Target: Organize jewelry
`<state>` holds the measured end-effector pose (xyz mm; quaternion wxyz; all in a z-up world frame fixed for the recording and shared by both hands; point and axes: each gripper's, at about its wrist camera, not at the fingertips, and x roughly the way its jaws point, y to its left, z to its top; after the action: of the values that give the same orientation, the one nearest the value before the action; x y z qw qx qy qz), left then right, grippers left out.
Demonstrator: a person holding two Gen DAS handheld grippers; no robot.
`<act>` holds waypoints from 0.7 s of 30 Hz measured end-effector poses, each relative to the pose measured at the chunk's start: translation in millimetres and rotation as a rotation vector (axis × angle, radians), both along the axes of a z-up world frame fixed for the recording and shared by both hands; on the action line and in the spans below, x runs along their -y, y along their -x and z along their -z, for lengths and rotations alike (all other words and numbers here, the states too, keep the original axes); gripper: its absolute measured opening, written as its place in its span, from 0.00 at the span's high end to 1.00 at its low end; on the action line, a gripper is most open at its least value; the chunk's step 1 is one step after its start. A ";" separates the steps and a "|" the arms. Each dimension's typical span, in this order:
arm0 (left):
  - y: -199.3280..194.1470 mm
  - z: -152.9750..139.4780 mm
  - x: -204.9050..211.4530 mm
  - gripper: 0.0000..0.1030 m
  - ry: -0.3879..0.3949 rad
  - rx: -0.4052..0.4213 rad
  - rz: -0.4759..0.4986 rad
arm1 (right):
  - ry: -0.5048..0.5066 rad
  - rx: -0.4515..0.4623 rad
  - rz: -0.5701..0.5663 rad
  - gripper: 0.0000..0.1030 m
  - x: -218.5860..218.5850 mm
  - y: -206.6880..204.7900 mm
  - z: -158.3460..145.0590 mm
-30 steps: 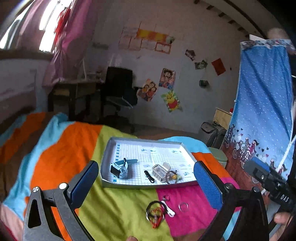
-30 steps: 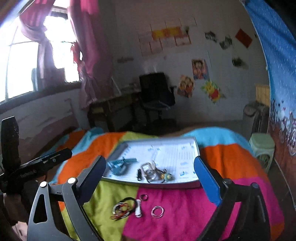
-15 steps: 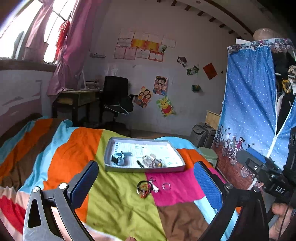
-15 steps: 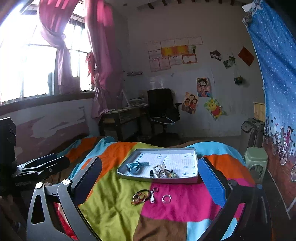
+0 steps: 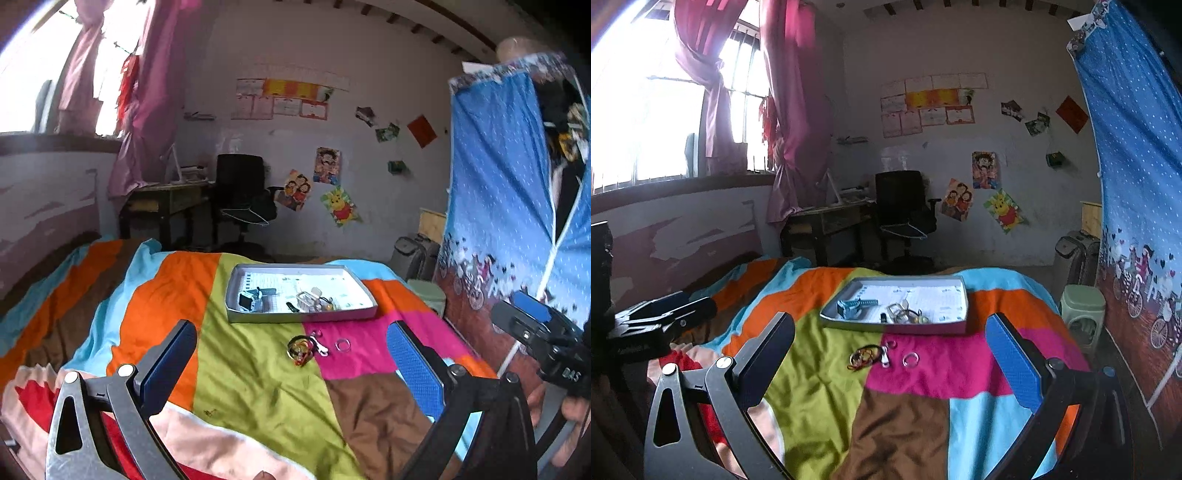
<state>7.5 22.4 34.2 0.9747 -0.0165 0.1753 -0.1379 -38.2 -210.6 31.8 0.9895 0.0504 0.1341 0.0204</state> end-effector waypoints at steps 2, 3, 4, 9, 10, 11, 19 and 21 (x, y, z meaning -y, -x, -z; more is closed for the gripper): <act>1.0 1.5 3.4 0.00 -0.014 -0.009 -0.004 | -0.010 -0.018 0.007 0.01 3.6 -1.7 5.4; 1.0 2.6 4.4 0.00 -0.019 -0.015 -0.009 | -0.014 -0.028 0.012 0.01 4.9 -2.6 8.6; -0.3 4.5 5.3 0.00 -0.020 -0.024 -0.010 | -0.015 -0.036 0.020 0.01 7.1 -4.2 11.8; -9.0 11.0 6.6 0.00 -0.022 -0.045 -0.014 | -0.014 -0.047 0.036 0.01 8.4 -10.6 25.7; -11.5 12.0 6.5 0.00 -0.020 -0.044 -0.012 | -0.018 -0.051 0.037 0.01 8.0 -13.6 28.5; -13.9 12.7 6.6 0.00 -0.022 -0.040 -0.010 | -0.022 -0.055 0.040 0.01 8.1 -17.0 30.2; -44.9 24.1 10.1 0.00 -0.100 -0.040 0.032 | -0.016 -0.080 0.046 0.01 5.7 -45.4 43.1; -59.2 28.6 7.4 0.00 -0.100 -0.060 0.049 | -0.011 -0.094 0.040 0.01 6.2 -56.9 46.5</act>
<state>66.7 14.9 5.5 0.9648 0.0323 0.2116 -0.1525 18.6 -216.8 -14.6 0.9820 0.0593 0.1793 -0.0011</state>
